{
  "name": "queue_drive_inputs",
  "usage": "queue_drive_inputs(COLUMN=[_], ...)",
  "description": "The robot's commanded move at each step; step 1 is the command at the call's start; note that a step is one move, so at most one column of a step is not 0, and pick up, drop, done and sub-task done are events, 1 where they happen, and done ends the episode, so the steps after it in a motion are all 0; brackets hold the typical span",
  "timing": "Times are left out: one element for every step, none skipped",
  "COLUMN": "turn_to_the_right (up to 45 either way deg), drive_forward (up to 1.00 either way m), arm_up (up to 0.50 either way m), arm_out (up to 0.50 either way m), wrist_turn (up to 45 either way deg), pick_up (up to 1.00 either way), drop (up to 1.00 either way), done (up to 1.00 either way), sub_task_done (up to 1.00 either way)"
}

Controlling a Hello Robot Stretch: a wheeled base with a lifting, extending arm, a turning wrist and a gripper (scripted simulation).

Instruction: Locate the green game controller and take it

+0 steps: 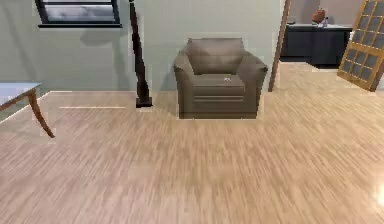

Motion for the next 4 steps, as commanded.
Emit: queue_drive_inputs(turn_to_the_right=[0.0,33.0,0.0,3.0], drive_forward=[0.2,0.0,1.0,0.0], arm_up=[0.0,0.0,0.0,0.0], arm_out=[0.0,0.0,0.0,0.0], wrist_turn=[0.0,0.0,0.0,0.0], pick_up=[0.0,0.0,0.0,0.0], drop=[0.0,0.0,0.0,0.0], done=[0.0,0.0,0.0,0.0], sub_task_done=[0.0,0.0,0.0,0.0])
